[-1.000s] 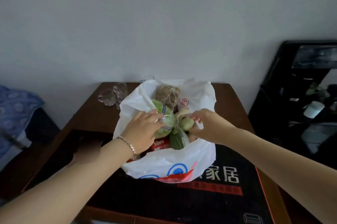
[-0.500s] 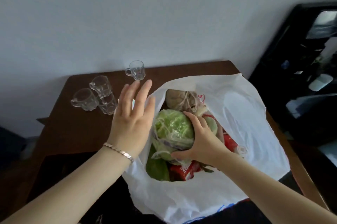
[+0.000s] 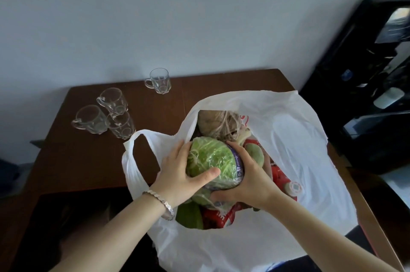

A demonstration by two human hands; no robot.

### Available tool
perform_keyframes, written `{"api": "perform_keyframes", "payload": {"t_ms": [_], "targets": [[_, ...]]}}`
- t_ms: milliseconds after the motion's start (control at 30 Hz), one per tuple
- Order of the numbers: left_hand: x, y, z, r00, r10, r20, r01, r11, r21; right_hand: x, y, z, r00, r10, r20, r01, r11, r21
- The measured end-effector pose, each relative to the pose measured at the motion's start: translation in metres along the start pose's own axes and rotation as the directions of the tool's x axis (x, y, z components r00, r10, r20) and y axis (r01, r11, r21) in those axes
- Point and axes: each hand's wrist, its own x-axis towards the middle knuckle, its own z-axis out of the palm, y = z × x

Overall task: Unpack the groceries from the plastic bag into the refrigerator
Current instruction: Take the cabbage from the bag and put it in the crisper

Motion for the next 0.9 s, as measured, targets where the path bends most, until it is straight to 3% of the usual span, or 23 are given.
{"api": "perform_keyframes", "payload": {"t_ms": [167, 367, 500, 633, 800, 900], "targets": [[-0.017, 0.024, -0.002, 0.999, 0.018, -0.031, -0.019, 1.000, -0.024, -0.020, -0.004, 0.003, 0.983, -0.123, -0.136, 0.128, 0.991, 0.035], [-0.045, 0.066, 0.003, 0.978, 0.209, -0.005, -0.207, 0.964, -0.167, -0.065, -0.003, -0.021, 0.900, -0.290, -0.326, 0.334, 0.939, 0.086], [-0.045, 0.075, 0.029, 0.988, 0.155, -0.003, -0.148, 0.939, -0.309, -0.088, 0.012, -0.042, 0.914, -0.280, -0.293, 0.317, 0.945, 0.084], [-0.045, 0.077, 0.057, 0.990, 0.138, 0.008, -0.123, 0.911, -0.394, -0.101, 0.030, -0.051, 0.964, -0.150, -0.218, 0.186, 0.970, 0.158], [-0.038, 0.080, 0.062, 0.991, 0.134, 0.024, -0.116, 0.925, -0.362, -0.101, 0.034, -0.066, 0.984, -0.121, -0.131, 0.148, 0.964, 0.220], [-0.039, 0.081, 0.062, 0.986, 0.152, 0.064, -0.123, 0.937, -0.326, -0.103, 0.033, -0.067, 0.977, -0.146, -0.154, 0.177, 0.960, 0.216]]}}
